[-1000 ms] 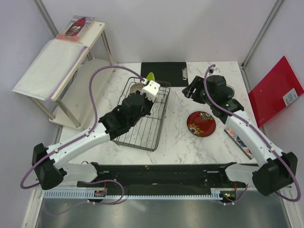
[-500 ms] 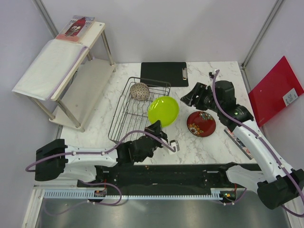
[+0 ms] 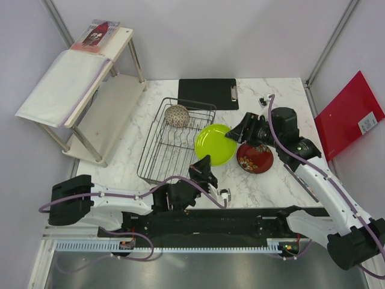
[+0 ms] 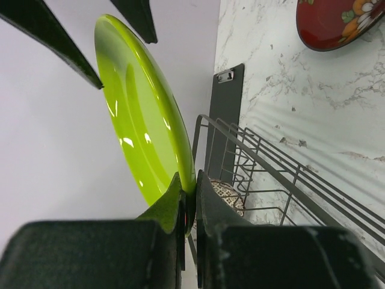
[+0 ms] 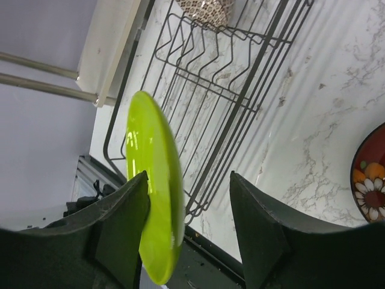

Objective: Unload the mixed dishes from the dish rack
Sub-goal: Pick up the plate from the dish rack, then place the plate at the center of the board.

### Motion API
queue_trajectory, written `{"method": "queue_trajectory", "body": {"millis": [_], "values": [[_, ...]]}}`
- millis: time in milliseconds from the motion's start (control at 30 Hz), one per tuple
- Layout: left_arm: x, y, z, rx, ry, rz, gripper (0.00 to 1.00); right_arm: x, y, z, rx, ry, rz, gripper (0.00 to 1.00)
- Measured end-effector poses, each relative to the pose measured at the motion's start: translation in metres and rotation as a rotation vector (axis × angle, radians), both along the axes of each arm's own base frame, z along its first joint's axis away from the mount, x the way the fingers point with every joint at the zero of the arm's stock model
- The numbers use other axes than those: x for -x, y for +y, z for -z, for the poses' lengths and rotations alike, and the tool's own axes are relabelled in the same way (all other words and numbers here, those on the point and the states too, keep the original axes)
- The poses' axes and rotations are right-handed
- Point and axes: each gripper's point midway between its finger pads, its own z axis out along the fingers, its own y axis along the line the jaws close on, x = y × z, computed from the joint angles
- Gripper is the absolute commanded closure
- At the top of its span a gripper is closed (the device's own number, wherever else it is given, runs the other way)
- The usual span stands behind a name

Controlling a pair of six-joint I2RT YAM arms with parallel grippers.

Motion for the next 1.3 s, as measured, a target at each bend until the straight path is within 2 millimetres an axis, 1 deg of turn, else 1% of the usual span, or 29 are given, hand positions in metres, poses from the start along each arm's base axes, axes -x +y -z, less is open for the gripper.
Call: {"method": "queue_trajectory", "body": {"millis": [67, 100, 133, 200, 233, 267, 333, 367, 400, 433, 467, 500, 533, 600, 633, 667, 700, 733, 767, 833, 900, 933, 967, 1033, 1100, 1133, 1200, 1233, 1300], "values": [[0.000, -0.002, 0.003, -0.011, -0.003, 0.006, 0.98, 0.004, 0.003, -0.003, -0.011, -0.006, -0.027, 0.50], [0.000, -0.003, 0.003, -0.013, -0.003, 0.008, 0.98, 0.005, 0.004, -0.003, -0.014, -0.007, -0.039, 0.58], [0.001, -0.005, 0.002, -0.013, -0.004, 0.015, 0.98, 0.006, 0.005, -0.001, -0.015, -0.005, -0.050, 0.72], [0.001, -0.008, -0.001, -0.004, -0.006, 0.018, 0.98, 0.010, 0.006, 0.008, -0.006, 0.010, -0.066, 0.85], [0.002, -0.009, -0.003, -0.002, -0.007, 0.021, 0.98, 0.011, 0.008, 0.013, -0.013, 0.023, -0.073, 0.97], [0.002, -0.009, 0.000, -0.017, -0.004, 0.024, 0.98, 0.013, 0.009, 0.016, -0.020, 0.034, -0.078, 1.00], [0.003, -0.009, 0.005, -0.041, -0.006, 0.024, 0.98, 0.013, 0.008, 0.021, -0.020, 0.051, -0.067, 1.00], [0.003, -0.009, 0.006, -0.046, -0.005, 0.025, 0.94, 0.013, 0.007, 0.025, -0.018, 0.060, -0.061, 1.00], [0.003, -0.009, 0.007, -0.052, -0.004, 0.024, 0.87, 0.013, 0.006, 0.027, -0.015, 0.063, -0.056, 1.00], [0.003, -0.009, 0.007, -0.054, -0.004, 0.023, 0.64, 0.013, 0.005, 0.027, -0.014, 0.061, -0.048, 1.00], [0.003, -0.009, 0.006, -0.051, -0.005, 0.020, 0.51, 0.012, 0.004, 0.025, -0.014, 0.057, -0.040, 1.00], [0.002, -0.008, 0.003, -0.039, -0.005, 0.008, 0.42, 0.012, 0.002, 0.024, -0.007, 0.045, -0.028, 1.00], [-0.001, -0.007, -0.003, -0.011, -0.004, -0.014, 0.30, 0.012, -0.002, 0.023, 0.004, 0.038, -0.006, 1.00], [-0.008, -0.005, -0.019, 0.058, 0.012, -0.071, 0.25, 0.010, -0.012, 0.017, 0.008, 0.024, 0.054, 1.00], [-0.015, -0.003, -0.029, 0.114, 0.043, -0.113, 0.21, 0.008, -0.020, 0.012, 0.013, 0.005, 0.094, 1.00], [-0.019, -0.002, -0.035, 0.149, 0.067, -0.139, 0.19, 0.005, -0.029, 0.005, 0.012, -0.017, 0.134, 1.00], [-0.026, 0.001, -0.042, 0.205, 0.110, -0.176, 0.17, 0.000, -0.042, -0.002, 0.024, -0.047, 0.185, 1.00], [-0.032, 0.006, -0.051, 0.269, 0.156, -0.213, 0.15, -0.005, -0.056, -0.006, 0.042, -0.064, 0.244, 1.00], [-0.040, 0.015, -0.061, 0.340, 0.202, -0.255, 0.14, -0.010, -0.072, -0.006, 0.061, -0.071, 0.304, 1.00], [-0.053, 0.039, -0.085, 0.534, 0.307, -0.324, 0.12, -0.016, -0.097, 0.000, 0.091, -0.056, 0.396, 1.00], [-0.063, 0.068, -0.105, 0.722, 0.391, -0.375, 0.09, -0.021, -0.121, 0.017, 0.122, -0.020, 0.486, 1.00], [-0.066, 0.083, -0.115, 0.820, 0.429, -0.392, 0.08, -0.021, -0.128, 0.027, 0.133, 0.003, 0.513, 1.00], [-0.068, 0.100, -0.123, 0.925, 0.470, -0.409, 0.08, -0.019, -0.135, 0.044, 0.141, 0.041, 0.540, 1.00], [-0.062, 0.115, -0.132, 1.047, 0.531, -0.401, 0.07, -0.014, -0.143, 0.079, 0.149, 0.119, 0.576, 1.00], [-0.053, 0.119, -0.136, 1.130, 0.599, -0.369, 0.07, -0.003, -0.149, 0.119, 0.145, 0.211, 0.607, 1.00], [-0.049, 0.119, -0.135, 1.152, 0.624, -0.358, 0.07, 0.001, -0.150, 0.133, 0.139, 0.247, 0.619, 1.00], [-0.042, 0.120, -0.128, 1.176, 0.679, -0.349, 0.07, 0.012, -0.151, 0.163, 0.122, 0.323, 0.641, 1.00], [-0.040, 0.119, -0.123, 1.180, 0.703, -0.349, 0.07, 0.016, -0.149, 0.173, 0.111, 0.349, 0.645, 1.00], [-0.038, 0.118, -0.111, 1.174, 0.738, -0.360, 0.07, 0.016, -0.146, 0.182, 0.088, 0.370, 0.650, 1.00]]}}
